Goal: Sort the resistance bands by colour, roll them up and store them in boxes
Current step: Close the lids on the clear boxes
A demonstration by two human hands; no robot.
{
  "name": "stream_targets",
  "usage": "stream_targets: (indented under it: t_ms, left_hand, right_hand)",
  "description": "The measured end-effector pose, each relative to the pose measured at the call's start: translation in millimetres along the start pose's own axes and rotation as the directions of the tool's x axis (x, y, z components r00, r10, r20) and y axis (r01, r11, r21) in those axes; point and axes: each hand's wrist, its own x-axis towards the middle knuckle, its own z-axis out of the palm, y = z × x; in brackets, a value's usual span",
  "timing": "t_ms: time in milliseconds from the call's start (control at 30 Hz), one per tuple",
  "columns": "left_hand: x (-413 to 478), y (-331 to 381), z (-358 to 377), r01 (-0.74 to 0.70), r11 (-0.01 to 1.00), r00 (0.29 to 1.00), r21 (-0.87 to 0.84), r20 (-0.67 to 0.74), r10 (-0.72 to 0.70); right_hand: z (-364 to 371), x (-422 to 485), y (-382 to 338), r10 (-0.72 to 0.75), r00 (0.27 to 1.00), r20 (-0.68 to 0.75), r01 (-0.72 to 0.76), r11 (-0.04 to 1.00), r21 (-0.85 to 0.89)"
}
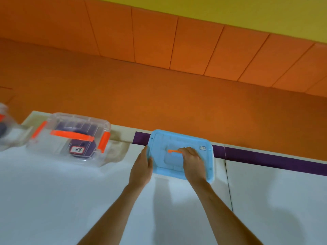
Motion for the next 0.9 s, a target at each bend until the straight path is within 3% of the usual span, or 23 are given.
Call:
stream_targets:
  t_ms: [67, 167, 267, 367, 567, 900]
  left_hand:
    - [4.2, -7.3, 3.5, 0.023, 1.0, 1.0, 0.009, 0.008, -0.023]
    - [4.2, -13.7, 5.1, -0.013, 0.999, 1.0, -0.034, 0.008, 0.013]
    - [1.2, -15.2, 6.0, -0.067, 0.998, 0.998, -0.017, -0.002, 0.067]
    - [-3.5, -13.0, 11.0, -0.084, 0.996, 0.996, 0.03, 0.021, 0.083]
    - [-10.0, -8.1, 19.1, -0.08, 0.994, 0.996, -0.07, -0.047, 0.077]
    - [-26.5, -3.1, 24.0, 0.019, 0.992, 0.996, 0.121, -0.086, -0.008]
  right_hand:
    - [4.2, -5.3, 11.4, -0.002, 1.0, 0.011, 0.001, 0.997, 0.081]
    - [0.8, -18.8, 38.4, 0.193, 0.98, -0.055, -0.19, 0.98, 0.064]
    - [-1.2, -27.5, 66.1, 0.457, 0.889, 0.019, -0.453, 0.874, 0.176]
    - [2.3, -28.4, 82.4, 0.562, 0.822, 0.098, -0.557, 0.754, 0.348]
    - [7.9, -35.1, 82.4, 0.577, 0.811, 0.092, -0.568, 0.742, 0.355]
    - [0.3, -23.5, 96.3, 0.599, 0.765, 0.237, -0.644, 0.699, 0.312]
